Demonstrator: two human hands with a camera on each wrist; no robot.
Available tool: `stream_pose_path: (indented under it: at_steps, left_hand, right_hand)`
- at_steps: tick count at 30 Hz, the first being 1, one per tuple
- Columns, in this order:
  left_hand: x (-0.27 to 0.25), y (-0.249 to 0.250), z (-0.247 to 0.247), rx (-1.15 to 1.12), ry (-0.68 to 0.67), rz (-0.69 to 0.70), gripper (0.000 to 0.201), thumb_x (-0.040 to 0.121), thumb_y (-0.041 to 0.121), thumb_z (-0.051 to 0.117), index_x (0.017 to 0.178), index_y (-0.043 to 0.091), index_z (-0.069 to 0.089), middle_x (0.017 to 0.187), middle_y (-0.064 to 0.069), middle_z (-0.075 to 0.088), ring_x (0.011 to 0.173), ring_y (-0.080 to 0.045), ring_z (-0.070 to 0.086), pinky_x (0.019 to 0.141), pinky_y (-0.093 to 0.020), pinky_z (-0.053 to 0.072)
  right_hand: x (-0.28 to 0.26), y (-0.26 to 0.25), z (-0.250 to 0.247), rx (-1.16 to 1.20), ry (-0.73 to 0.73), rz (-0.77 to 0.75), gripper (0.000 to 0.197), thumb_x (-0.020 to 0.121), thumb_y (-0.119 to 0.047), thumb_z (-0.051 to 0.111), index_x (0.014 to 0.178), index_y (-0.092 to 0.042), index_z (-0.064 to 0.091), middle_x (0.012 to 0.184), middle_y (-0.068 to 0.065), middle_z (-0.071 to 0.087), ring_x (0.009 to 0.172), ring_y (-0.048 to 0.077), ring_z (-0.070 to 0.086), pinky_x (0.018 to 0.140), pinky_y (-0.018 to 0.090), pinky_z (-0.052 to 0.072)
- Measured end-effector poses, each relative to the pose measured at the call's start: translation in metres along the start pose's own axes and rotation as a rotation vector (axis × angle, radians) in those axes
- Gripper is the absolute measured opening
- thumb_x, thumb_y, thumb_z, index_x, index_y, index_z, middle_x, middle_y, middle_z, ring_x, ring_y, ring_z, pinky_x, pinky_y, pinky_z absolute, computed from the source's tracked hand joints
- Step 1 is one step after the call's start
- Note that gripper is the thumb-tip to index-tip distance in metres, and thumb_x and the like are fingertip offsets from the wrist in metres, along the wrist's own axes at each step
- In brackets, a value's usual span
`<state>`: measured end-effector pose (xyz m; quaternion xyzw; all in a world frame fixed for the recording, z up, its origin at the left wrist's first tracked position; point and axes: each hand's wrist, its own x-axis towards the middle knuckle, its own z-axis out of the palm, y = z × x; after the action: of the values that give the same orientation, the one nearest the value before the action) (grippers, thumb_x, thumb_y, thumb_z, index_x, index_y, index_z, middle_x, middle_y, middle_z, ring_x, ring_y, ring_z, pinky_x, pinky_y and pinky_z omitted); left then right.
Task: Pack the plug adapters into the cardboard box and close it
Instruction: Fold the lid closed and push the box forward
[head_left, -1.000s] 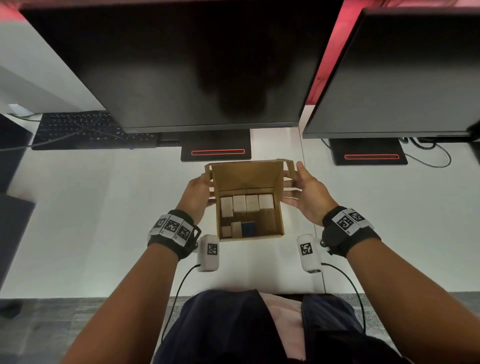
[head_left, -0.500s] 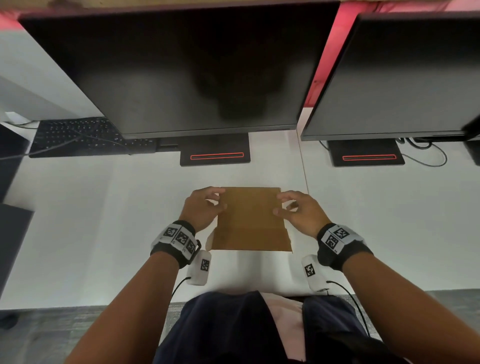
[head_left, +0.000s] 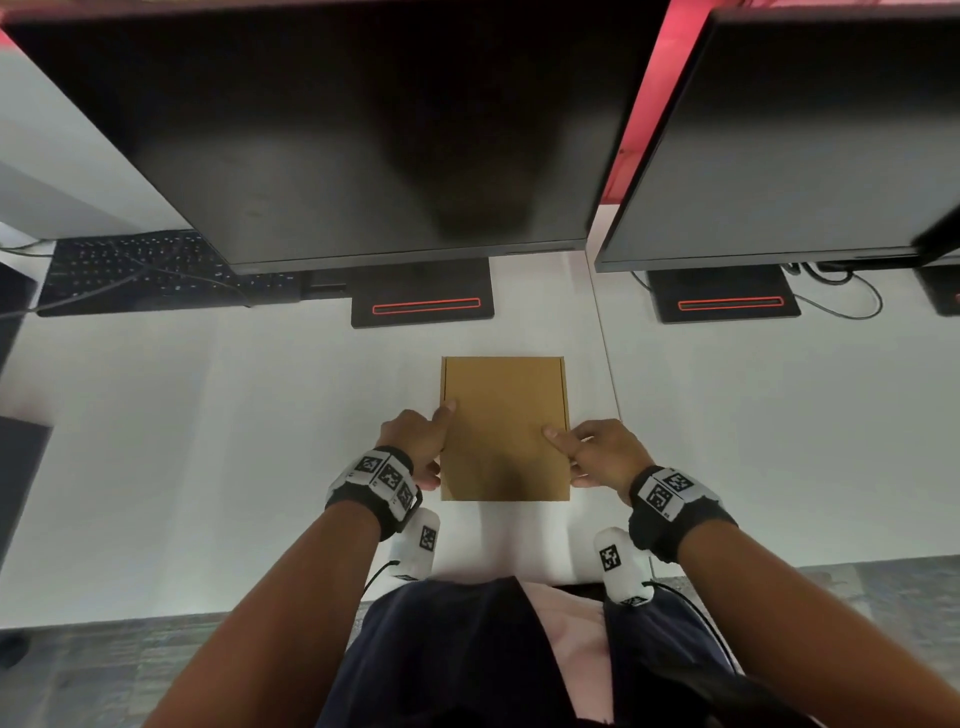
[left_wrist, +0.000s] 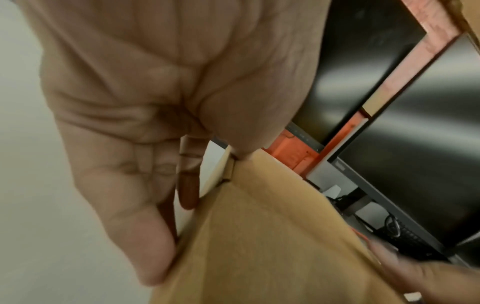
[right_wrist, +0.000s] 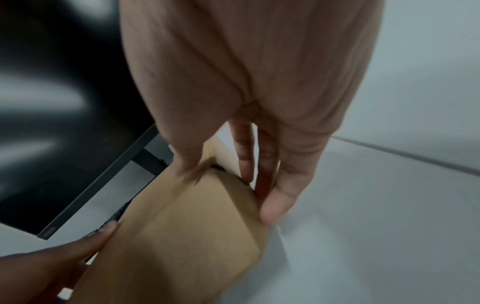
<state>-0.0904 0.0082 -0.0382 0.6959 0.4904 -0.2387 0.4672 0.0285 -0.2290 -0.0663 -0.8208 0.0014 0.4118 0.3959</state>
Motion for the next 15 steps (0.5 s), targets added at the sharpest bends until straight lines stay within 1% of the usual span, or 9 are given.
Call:
stream_pose_path:
  at_steps: [1, 3, 4, 5, 7, 10, 12, 14, 15]
  left_hand:
    - [0.002, 0.001, 0.001, -0.035, -0.01, -0.009, 0.076, 0.091, 0.075, 0.048, 0.1, 0.002, 0.069, 0.087, -0.015, 0.079, 0.068, -0.031, 0.08, 0.073, -0.044, 0.067]
    - [0.01, 0.001, 0.005, -0.17, -0.113, -0.043, 0.077, 0.085, 0.072, 0.062, 0.1, -0.003, 0.068, 0.084, -0.013, 0.077, 0.073, -0.033, 0.08, 0.079, -0.05, 0.066]
    - [0.011, 0.002, 0.005, -0.184, -0.175, -0.04, 0.073, 0.082, 0.067, 0.071, 0.101, -0.004, 0.068, 0.085, -0.012, 0.076, 0.077, -0.031, 0.08, 0.081, -0.049, 0.066]
    - [0.008, 0.004, 0.005, -0.111, -0.218, 0.001, 0.065, 0.083, 0.059, 0.076, 0.101, -0.003, 0.069, 0.087, -0.012, 0.078, 0.08, -0.028, 0.08, 0.08, -0.044, 0.066]
    - [0.005, 0.006, 0.008, 0.024, -0.226, 0.118, 0.047, 0.088, 0.044, 0.079, 0.099, 0.0, 0.072, 0.089, -0.013, 0.08, 0.084, -0.022, 0.08, 0.083, -0.038, 0.066]
    - [0.006, 0.014, 0.017, 0.062, -0.215, 0.208, 0.038, 0.092, 0.039, 0.075, 0.094, 0.001, 0.075, 0.088, -0.012, 0.082, 0.085, -0.021, 0.081, 0.087, -0.039, 0.065]
    - [0.007, 0.023, 0.022, 0.102, -0.187, 0.221, 0.037, 0.092, 0.039, 0.074, 0.09, 0.003, 0.076, 0.086, -0.011, 0.082, 0.086, -0.021, 0.081, 0.086, -0.037, 0.065]
    - [0.009, 0.03, 0.026, 0.1, -0.144, 0.224, 0.035, 0.091, 0.04, 0.075, 0.09, 0.005, 0.075, 0.088, -0.011, 0.08, 0.087, -0.02, 0.08, 0.083, -0.037, 0.066]
    - [0.011, 0.033, 0.028, 0.093, -0.122, 0.224, 0.034, 0.09, 0.04, 0.076, 0.094, 0.007, 0.074, 0.091, -0.01, 0.08, 0.088, -0.02, 0.079, 0.082, -0.037, 0.066]
  right_hand:
    - [0.001, 0.004, -0.003, -0.001, -0.006, -0.008, 0.06, 0.071, -0.064, 0.079, 0.084, -0.005, 0.072, 0.081, 0.013, 0.076, 0.075, 0.024, 0.077, 0.075, 0.039, 0.065]
    - [0.003, 0.012, -0.012, 0.039, -0.01, 0.0, 0.065, 0.062, -0.064, 0.084, 0.08, -0.003, 0.072, 0.081, 0.014, 0.076, 0.076, 0.025, 0.077, 0.078, 0.041, 0.064]
    - [0.004, 0.015, -0.017, 0.067, -0.009, 0.018, 0.072, 0.056, -0.065, 0.085, 0.08, 0.001, 0.072, 0.082, 0.015, 0.077, 0.077, 0.026, 0.078, 0.08, 0.043, 0.064]
    - [0.005, 0.017, -0.021, 0.09, -0.005, 0.036, 0.077, 0.054, -0.066, 0.086, 0.082, 0.005, 0.071, 0.083, 0.016, 0.078, 0.078, 0.027, 0.078, 0.08, 0.043, 0.063]
    - [0.004, 0.017, -0.028, 0.125, 0.009, 0.047, 0.076, 0.063, -0.06, 0.086, 0.085, 0.011, 0.07, 0.084, 0.018, 0.078, 0.078, 0.028, 0.078, 0.079, 0.043, 0.064]
    - [0.007, 0.019, -0.035, 0.174, 0.063, 0.041, 0.067, 0.074, -0.048, 0.084, 0.086, 0.015, 0.069, 0.083, 0.022, 0.076, 0.076, 0.028, 0.077, 0.077, 0.041, 0.064]
    - [0.009, 0.02, -0.039, 0.177, 0.108, 0.005, 0.056, 0.076, -0.045, 0.085, 0.078, 0.01, 0.072, 0.077, 0.02, 0.075, 0.071, 0.025, 0.074, 0.078, 0.04, 0.064]
    - [0.009, 0.019, -0.044, 0.175, 0.102, -0.02, 0.035, 0.078, -0.033, 0.086, 0.073, 0.0, 0.076, 0.073, 0.01, 0.076, 0.072, 0.021, 0.071, 0.076, 0.037, 0.063]
    - [0.009, 0.018, -0.048, 0.185, 0.086, -0.026, 0.027, 0.079, -0.026, 0.086, 0.071, -0.003, 0.075, 0.07, 0.004, 0.075, 0.072, 0.019, 0.07, 0.072, 0.032, 0.061]
